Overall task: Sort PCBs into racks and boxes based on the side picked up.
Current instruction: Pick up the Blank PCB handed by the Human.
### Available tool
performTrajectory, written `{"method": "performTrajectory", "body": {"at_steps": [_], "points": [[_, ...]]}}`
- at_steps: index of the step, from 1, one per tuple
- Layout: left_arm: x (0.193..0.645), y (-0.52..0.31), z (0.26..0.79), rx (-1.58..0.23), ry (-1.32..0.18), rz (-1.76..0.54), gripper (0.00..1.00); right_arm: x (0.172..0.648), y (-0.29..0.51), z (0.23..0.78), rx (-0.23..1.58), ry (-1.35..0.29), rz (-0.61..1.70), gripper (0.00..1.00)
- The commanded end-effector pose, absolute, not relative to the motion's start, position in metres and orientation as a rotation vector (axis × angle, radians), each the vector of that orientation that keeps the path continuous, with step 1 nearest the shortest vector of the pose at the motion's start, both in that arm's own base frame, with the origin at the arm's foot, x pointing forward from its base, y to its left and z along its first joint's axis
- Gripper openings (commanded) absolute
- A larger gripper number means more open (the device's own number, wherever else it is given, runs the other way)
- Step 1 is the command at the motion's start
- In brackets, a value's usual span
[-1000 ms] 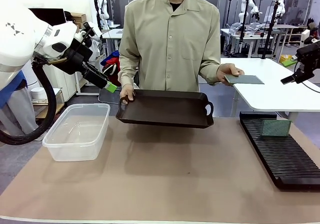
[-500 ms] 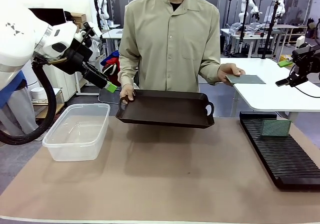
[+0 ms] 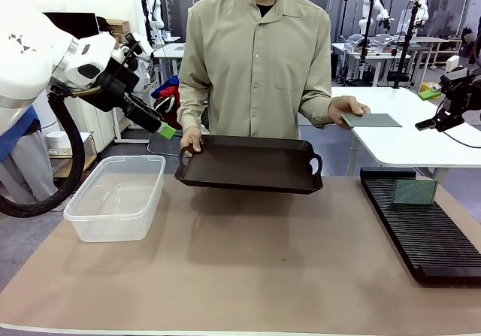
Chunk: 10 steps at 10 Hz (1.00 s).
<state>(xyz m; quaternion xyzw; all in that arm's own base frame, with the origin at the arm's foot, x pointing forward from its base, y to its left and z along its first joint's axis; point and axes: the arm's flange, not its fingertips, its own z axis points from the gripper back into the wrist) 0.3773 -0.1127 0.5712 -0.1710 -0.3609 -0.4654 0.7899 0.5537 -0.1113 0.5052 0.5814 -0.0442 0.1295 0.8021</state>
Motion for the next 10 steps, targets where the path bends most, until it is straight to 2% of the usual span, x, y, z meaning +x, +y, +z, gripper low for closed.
{"method": "performTrajectory", "body": {"at_steps": [1, 4, 9, 10], "points": [[0.377, -0.112, 0.570, -0.369, -0.772, -1.008, 1.00, 0.572, -0.103, 0.498, 1.364, 0.012, 0.175, 1.00], [0.377, -0.112, 0.570, -0.369, -0.772, -1.008, 1.00, 0.592, -0.090, 0.477, 1.466, 0.111, 0.088, 1.00], [0.377, -0.112, 0.570, -0.369, -0.772, -1.008, 1.00, 0.601, -0.065, 0.456, 1.479, 0.233, 0.125, 1.00], [0.377, -0.112, 0.570, -0.369, -0.772, -1.008, 1.00, 0.601, -0.063, 0.453, 1.506, 0.239, 0.180, 0.54]]}}
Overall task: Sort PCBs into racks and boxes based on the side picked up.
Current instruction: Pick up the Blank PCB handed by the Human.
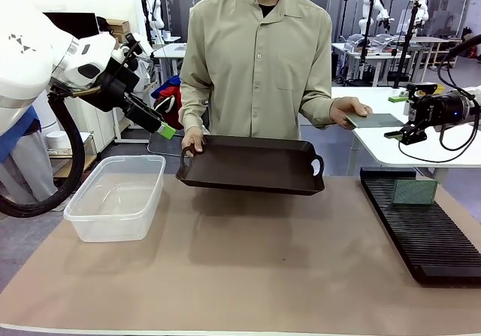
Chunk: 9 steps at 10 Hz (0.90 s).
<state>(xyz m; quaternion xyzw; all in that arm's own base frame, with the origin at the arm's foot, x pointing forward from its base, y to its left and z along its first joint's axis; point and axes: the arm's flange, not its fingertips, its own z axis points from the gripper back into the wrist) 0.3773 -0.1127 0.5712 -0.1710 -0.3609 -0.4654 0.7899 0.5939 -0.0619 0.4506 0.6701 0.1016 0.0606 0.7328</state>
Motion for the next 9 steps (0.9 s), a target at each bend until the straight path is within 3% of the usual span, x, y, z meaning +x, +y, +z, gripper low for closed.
{"method": "performTrajectory", "body": {"at_steps": [1, 2, 4, 5, 7, 9], "points": [[0.3773, -0.1121, 0.5696, -0.369, -0.772, -1.008, 1.00, 0.6034, -0.0608, 0.4515, 1.514, 0.262, 0.196, 0.41], [0.3773, -0.1121, 0.5696, -0.369, -0.772, -1.008, 1.00, 0.6027, -0.0589, 0.4506, 1.515, 0.273, 0.203, 0.00], [0.3773, -0.1121, 0.5696, -0.369, -0.772, -1.008, 1.00, 0.6026, -0.0603, 0.4525, 1.519, 0.265, 0.214, 0.00], [0.3773, -0.1121, 0.5696, -0.369, -0.772, -1.008, 1.00, 0.6027, -0.0605, 0.4525, 1.515, 0.259, 0.218, 0.15], [0.3773, -0.1121, 0.5696, -0.369, -0.772, -1.008, 1.00, 0.6029, -0.0599, 0.4524, 1.527, 0.258, 0.233, 0.00], [0.3773, -0.1121, 0.5696, -0.369, -0.772, -1.008, 1.00, 0.6037, -0.0613, 0.4534, 1.530, 0.249, 0.248, 0.00]]}}
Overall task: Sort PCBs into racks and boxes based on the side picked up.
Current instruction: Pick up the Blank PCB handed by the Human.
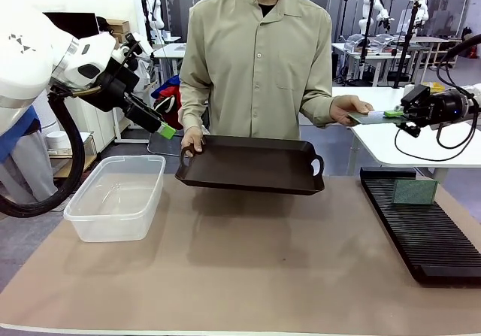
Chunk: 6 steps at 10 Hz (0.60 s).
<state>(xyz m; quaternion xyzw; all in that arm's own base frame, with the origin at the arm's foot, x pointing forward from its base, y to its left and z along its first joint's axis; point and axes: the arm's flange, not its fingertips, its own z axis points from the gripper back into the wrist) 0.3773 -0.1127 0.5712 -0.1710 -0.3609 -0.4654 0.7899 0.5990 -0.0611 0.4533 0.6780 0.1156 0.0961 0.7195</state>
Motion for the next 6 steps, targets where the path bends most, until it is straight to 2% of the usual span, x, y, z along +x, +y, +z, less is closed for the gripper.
{"method": "performTrajectory", "body": {"at_steps": [1, 6], "points": [[0.3773, -0.1121, 0.5696, -0.369, -0.772, -1.008, 1.00, 0.6040, -0.0610, 0.4527, 1.535, 0.249, 0.255, 0.00], [0.3773, -0.1121, 0.5696, -0.369, -0.772, -1.008, 1.00, 0.6010, -0.0626, 0.4531, 1.550, 0.257, 0.285, 0.00]]}}
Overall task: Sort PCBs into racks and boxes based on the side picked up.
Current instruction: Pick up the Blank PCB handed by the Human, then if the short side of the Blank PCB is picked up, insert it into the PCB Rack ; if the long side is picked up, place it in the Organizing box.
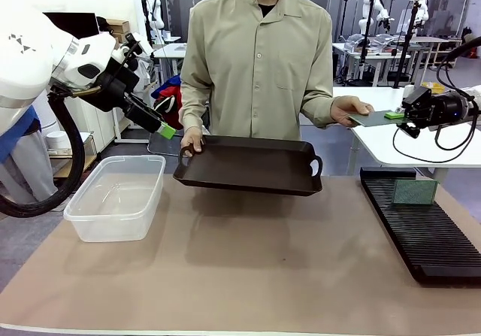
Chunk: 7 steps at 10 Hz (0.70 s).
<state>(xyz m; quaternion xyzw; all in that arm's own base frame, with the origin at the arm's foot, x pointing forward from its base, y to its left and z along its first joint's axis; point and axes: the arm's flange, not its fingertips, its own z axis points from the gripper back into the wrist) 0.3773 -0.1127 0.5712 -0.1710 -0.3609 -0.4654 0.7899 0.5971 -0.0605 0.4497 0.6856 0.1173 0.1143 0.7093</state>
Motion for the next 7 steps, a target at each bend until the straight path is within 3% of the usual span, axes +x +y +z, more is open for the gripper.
{"method": "performTrajectory", "body": {"at_steps": [1, 7], "points": [[0.3773, -0.1121, 0.5696, -0.369, -0.772, -1.008, 1.00, 0.6006, -0.0626, 0.4524, 1.554, 0.248, 0.288, 0.00], [0.3773, -0.1121, 0.5696, -0.369, -0.772, -1.008, 1.00, 0.5969, -0.0617, 0.4501, 1.524, 0.253, 0.261, 0.00]]}}
